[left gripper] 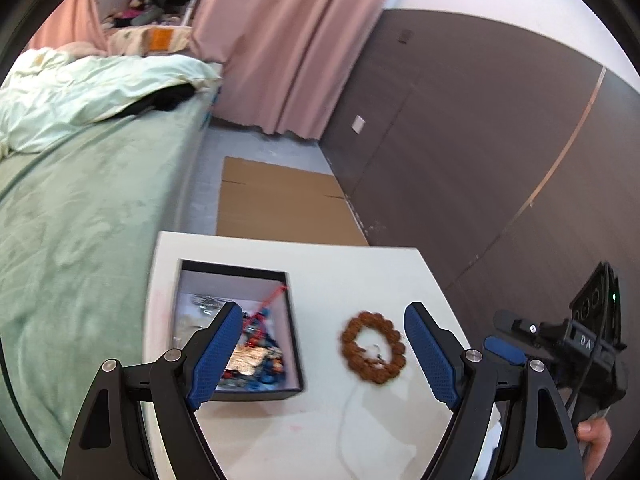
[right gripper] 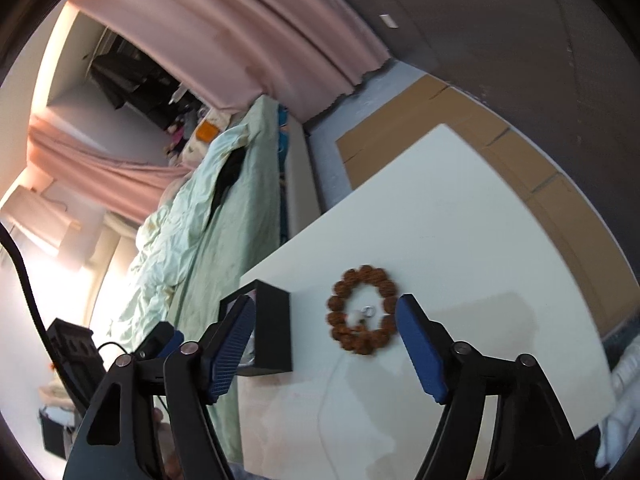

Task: Organize jewelry
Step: 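Move the left gripper to the brown bead bracelet and grasp it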

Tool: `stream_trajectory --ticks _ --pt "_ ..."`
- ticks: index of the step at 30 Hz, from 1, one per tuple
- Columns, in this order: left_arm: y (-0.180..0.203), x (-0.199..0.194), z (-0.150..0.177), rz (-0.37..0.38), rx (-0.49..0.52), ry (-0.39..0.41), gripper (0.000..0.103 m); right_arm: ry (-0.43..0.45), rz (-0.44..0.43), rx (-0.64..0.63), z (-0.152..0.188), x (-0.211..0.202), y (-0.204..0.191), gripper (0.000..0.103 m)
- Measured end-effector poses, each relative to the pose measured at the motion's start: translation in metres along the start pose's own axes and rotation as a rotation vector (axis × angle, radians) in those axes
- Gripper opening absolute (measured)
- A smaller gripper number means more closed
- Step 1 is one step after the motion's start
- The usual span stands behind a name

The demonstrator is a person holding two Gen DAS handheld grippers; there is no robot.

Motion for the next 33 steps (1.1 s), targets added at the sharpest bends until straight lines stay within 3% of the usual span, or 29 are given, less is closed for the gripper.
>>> stream_trajectory --ticks 8,14,27,33 --pt "0.040 0.040 0.023 0.055 0.083 -0.079 0.081 -0.036 0.056 0.097 -0.007 -0.001 0.046 0.073" --pt "0.061 0.077 0.042 0.090 0.119 -0.173 0.061 -0.085 0.133 0.159 -0.005 0.003 0.078 0.073" --pt "0.065 0.145 0.077 0.057 0.153 -0.334 0.059 -0.076 0.270 0.228 -0.013 0.003 0.112 0.073" --pt "0.068 0.165 0.094 0.021 0.194 -0.397 0.048 -0.069 0.283 0.249 -0.019 0.003 0.120 0.073"
Point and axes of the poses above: each gripper's, at about its wrist camera, not at the fingertips, and x roughly the way its jaws point, y to its right, z to its underside, the point moved 8 cm from there along x, roughly the way its jaws point, and after that the axes turned 15 degrees about z, right-handed, at the moved point
